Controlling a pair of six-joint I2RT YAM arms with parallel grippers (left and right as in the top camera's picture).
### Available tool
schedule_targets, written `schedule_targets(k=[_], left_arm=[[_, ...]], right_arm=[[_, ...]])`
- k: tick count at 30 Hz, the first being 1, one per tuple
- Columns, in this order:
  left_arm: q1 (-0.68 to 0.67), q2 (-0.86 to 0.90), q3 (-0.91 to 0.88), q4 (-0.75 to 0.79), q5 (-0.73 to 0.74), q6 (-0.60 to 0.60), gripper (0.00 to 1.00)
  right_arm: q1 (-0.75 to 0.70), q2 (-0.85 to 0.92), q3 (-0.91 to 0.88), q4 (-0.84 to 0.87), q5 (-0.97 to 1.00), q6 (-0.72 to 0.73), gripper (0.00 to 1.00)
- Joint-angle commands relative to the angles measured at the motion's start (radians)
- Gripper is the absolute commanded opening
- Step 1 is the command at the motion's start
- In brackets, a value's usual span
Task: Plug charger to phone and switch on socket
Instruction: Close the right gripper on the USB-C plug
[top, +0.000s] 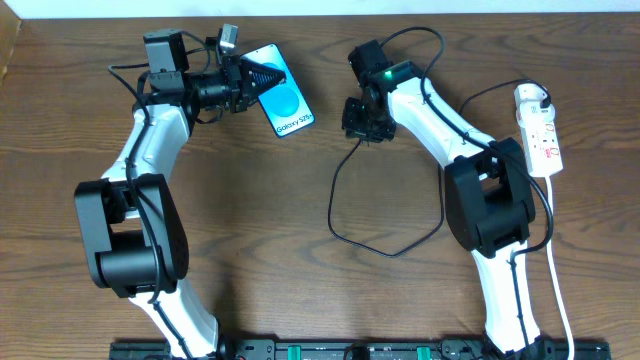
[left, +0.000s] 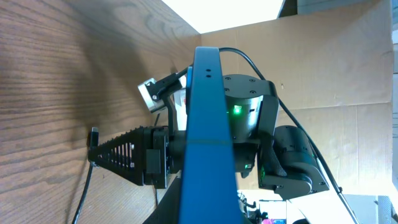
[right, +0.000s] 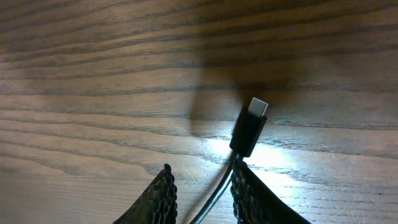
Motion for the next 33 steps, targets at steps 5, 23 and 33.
schedule_targets(k=[5,23,33], left_arm=[[0.003,-0.024,0.011,0.005,0.039,0.000,0.07],[0.003,-0.024,0.011,0.005,0.039,0.000,0.07],[0.003,-0.024,0.011,0.005,0.039,0.000,0.07]], right_arm=[[-0.010,0.010,0.003,-0.034,0.023,0.013,0.29],[0.007,0.012,-0.083,0.030,0.049,0.022,0.24],[0.017,0.012,-0.134,0.085,0.049,0.022,0.23]])
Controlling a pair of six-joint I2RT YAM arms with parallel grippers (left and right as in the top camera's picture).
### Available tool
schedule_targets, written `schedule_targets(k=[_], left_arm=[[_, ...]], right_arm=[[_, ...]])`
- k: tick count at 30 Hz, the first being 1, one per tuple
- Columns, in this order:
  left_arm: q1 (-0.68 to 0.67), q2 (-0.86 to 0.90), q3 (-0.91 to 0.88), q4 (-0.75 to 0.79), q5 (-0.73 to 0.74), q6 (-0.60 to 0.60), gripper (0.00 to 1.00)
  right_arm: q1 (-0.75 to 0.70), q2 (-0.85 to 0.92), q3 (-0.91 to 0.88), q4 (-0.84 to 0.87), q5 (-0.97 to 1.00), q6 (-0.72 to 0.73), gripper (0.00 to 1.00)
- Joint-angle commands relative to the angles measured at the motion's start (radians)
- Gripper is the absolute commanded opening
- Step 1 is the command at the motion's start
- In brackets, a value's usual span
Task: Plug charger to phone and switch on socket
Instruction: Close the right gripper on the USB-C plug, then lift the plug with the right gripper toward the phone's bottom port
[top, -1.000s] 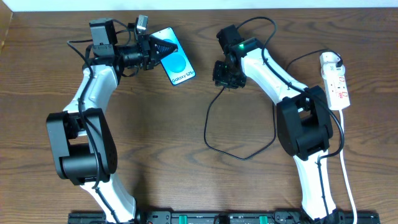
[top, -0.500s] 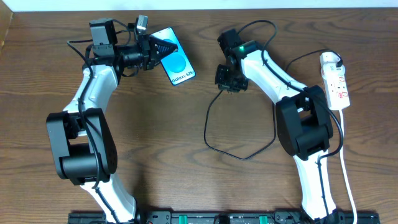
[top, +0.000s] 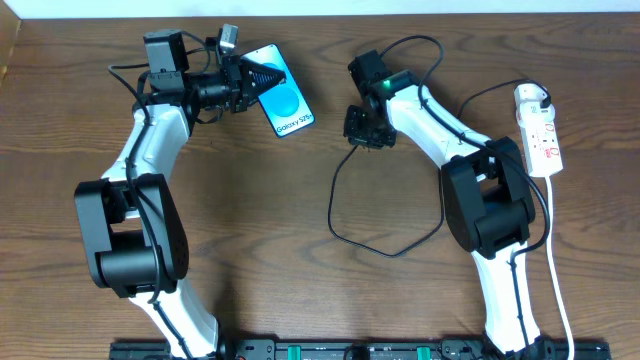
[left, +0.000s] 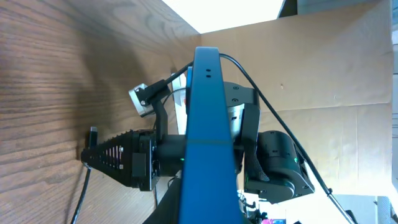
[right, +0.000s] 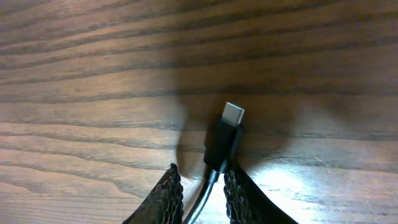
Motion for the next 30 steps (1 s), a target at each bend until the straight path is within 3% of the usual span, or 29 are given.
schedule_targets(k=[1,8,11,20,30], left_arm=[[0.003,-0.024,0.011,0.005,0.040,0.002,0.07],[0.003,-0.024,0.011,0.005,0.040,0.002,0.07],[0.003,-0.024,0.011,0.005,0.040,0.002,0.07],[0.003,-0.024,0.011,0.005,0.040,0.002,0.07],[0.003,-0.024,0.011,0.005,0.040,-0.010,0.07]], right_arm=[[0.011,0.015,-0.051,0.011,0.012,0.015,0.23],[0.011,0.015,-0.058,0.027,0.012,0.014,0.13],[0.011,0.015,-0.058,0.037,0.012,0.003,0.01],[-0.009,0.008,-0.056,0.073,-0.005,-0.137,0.01],[-0.110,-0.101,-0.056,0.151,-0.534,-0.590,0.01]])
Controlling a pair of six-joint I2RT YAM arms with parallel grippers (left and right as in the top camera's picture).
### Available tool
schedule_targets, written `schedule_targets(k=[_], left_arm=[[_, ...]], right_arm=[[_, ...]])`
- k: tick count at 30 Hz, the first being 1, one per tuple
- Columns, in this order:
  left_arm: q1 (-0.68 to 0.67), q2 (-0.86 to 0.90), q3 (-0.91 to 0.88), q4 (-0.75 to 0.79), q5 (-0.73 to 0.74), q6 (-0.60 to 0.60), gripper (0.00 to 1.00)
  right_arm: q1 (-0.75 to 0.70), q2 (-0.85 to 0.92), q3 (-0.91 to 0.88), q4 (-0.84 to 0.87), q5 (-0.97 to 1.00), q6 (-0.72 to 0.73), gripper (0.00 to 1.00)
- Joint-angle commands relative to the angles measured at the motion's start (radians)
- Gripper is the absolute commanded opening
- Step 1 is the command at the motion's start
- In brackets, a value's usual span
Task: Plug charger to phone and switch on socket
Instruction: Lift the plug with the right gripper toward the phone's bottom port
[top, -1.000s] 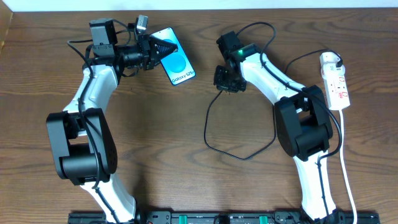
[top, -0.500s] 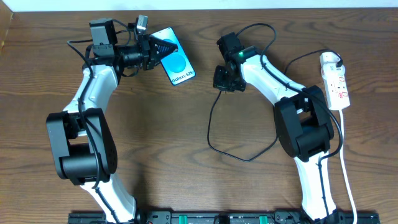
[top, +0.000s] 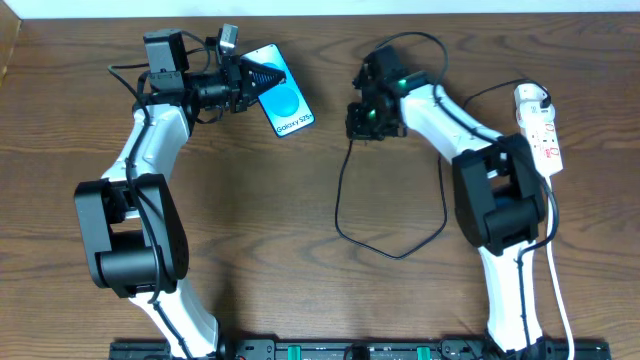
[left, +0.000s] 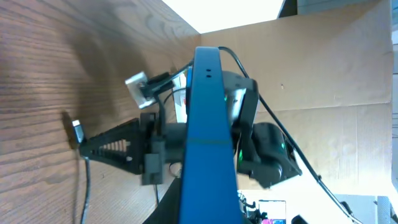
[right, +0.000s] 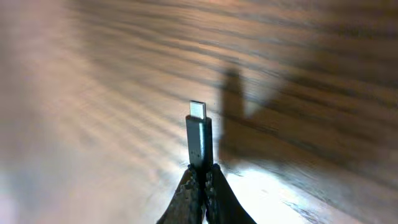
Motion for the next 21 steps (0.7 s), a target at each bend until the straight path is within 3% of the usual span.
schedule_targets(k=[1,16,21], left_arm=[[0.003,-0.024,0.011,0.005,0.039,-0.013,0.07],[0.003,-0.024,0.011,0.011,0.039,-0.067,0.07],[0.003,-0.024,0.011,0.117,0.039,-0.167,0.07]], right_arm=[[-0.047,-0.104,-0.006,0.002,-0.290,-0.262,0.01],[-0.157,-0.250,-0.006,-0.167,-0.718,-0.593,0.01],[-0.153,-0.250,-0.006,-0.231,-0.724,-0.616,0.01]])
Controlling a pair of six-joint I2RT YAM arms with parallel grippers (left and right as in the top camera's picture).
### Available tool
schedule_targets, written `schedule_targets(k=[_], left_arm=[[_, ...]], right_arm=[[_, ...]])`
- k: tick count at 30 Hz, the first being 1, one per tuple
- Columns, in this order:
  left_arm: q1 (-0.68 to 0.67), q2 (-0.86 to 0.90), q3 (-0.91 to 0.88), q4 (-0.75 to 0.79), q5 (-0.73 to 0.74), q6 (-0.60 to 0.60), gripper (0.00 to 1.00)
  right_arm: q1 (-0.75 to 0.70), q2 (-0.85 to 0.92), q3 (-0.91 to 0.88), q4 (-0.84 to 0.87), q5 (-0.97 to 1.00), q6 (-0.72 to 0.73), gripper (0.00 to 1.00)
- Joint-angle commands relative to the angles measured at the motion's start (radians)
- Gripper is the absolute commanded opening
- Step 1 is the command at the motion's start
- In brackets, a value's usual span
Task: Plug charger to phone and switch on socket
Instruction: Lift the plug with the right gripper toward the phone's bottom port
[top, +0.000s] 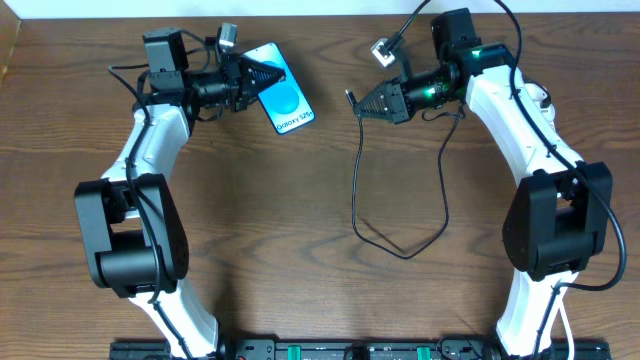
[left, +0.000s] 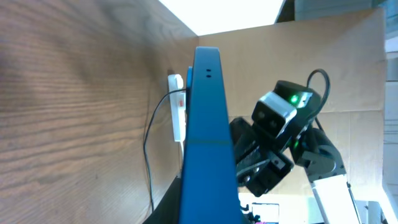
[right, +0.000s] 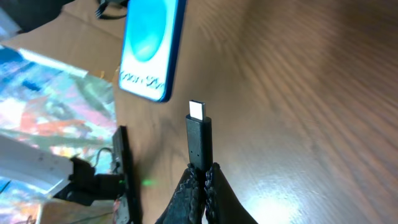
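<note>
A blue Galaxy phone (top: 284, 103) is held tilted above the table's far left, my left gripper (top: 252, 78) shut on its upper end; in the left wrist view it shows edge-on as a blue slab (left: 206, 124). My right gripper (top: 366, 104) is shut on the black charger plug (right: 199, 140), which is lifted off the table and points left at the phone (right: 149, 50). The plug's tip (top: 350, 98) hangs a short way right of the phone's lower end. Its black cable (top: 357, 190) trails down in a loop on the wood.
The white power strip (left: 176, 106) lies at the table's far right, largely hidden behind my right arm in the overhead view. The cable loop (top: 400, 245) rests at mid-table. Cardboard panels (left: 336, 68) stand beyond the table.
My right gripper has lifted the plug from the table and swung round, fingers now pointing left at the phone. The left gripper and phone have not moved.
The plug lay on the wood between my right gripper's open fingers. The fingers then stood closer round it, then shut on it with the plug upright. Now it is held in the air facing the phone, which the left gripper held throughout.
</note>
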Motion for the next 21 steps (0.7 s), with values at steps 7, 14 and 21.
schedule_targets(k=[7,14,21], left_arm=[[0.002,-0.024,0.011,0.344,0.032,-0.324,0.07],[0.002,-0.024,0.011,0.425,0.024,-0.435,0.07],[0.002,-0.024,0.011,0.425,0.024,-0.449,0.07]], right_arm=[[0.030,-0.007,0.000,-0.034,-0.072,-0.062,0.01],[0.085,-0.007,0.000,-0.025,-0.027,-0.058,0.02],[0.110,-0.007,0.000,-0.002,-0.027,-0.047,0.01]])
